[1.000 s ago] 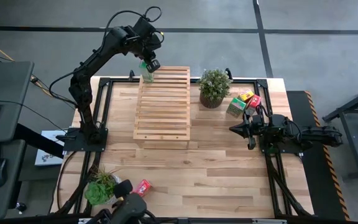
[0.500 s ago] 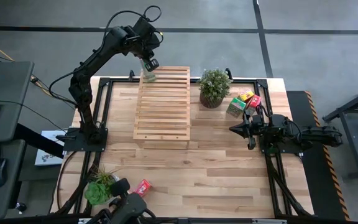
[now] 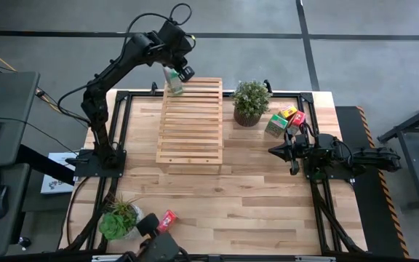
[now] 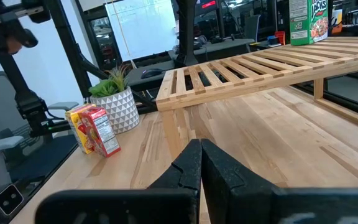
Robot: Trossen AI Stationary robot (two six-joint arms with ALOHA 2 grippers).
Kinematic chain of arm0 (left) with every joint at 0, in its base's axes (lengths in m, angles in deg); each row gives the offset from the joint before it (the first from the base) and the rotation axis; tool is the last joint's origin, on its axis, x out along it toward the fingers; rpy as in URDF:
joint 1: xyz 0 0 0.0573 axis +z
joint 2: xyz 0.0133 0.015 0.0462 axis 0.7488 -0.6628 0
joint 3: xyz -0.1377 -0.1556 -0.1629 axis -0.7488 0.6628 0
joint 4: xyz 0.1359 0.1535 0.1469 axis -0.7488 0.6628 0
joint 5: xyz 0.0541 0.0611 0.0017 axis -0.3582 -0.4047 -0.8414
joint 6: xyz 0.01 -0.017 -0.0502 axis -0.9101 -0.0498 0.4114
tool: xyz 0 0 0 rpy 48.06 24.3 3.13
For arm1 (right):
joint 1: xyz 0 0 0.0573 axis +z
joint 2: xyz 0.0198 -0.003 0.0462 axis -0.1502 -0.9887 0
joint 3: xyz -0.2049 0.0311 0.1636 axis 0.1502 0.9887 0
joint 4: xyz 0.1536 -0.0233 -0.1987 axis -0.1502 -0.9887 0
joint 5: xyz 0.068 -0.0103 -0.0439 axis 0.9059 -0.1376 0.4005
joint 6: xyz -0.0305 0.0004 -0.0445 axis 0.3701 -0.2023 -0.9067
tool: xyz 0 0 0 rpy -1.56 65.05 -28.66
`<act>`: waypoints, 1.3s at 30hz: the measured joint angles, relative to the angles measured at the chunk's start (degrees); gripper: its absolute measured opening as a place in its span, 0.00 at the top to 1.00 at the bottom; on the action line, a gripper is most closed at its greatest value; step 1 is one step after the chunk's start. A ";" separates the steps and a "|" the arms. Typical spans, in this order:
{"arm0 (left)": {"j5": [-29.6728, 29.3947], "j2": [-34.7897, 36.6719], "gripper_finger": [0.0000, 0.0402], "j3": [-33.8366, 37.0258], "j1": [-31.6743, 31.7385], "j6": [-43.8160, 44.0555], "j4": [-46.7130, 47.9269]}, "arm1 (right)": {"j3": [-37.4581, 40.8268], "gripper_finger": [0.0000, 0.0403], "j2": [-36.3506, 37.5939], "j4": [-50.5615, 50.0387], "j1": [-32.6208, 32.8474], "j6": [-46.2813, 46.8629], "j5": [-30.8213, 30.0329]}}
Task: Stack cereal on shelf
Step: Put the bottom green cereal box on the shelf
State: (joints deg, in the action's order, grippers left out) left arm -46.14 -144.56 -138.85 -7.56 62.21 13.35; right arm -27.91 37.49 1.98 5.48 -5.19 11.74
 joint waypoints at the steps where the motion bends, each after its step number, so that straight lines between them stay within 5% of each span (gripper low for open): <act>1: -0.40 0.00 1.00 0.00 -0.64 1.02 0.45 | 0.00 1.00 0.01 0.02 -0.01 0.00 0.01; 16: -11.31 -0.07 1.00 0.00 -6.88 6.12 5.01 | 0.00 1.00 0.00 0.00 0.00 -0.01 0.01; 39: -10.56 -0.11 1.00 0.04 -6.51 3.25 11.61 | 0.00 1.00 0.00 0.00 0.00 0.01 -0.01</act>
State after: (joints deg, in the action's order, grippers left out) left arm -56.69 -144.67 -138.81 -14.07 65.46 24.96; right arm -27.91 37.49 1.98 5.48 -5.18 11.73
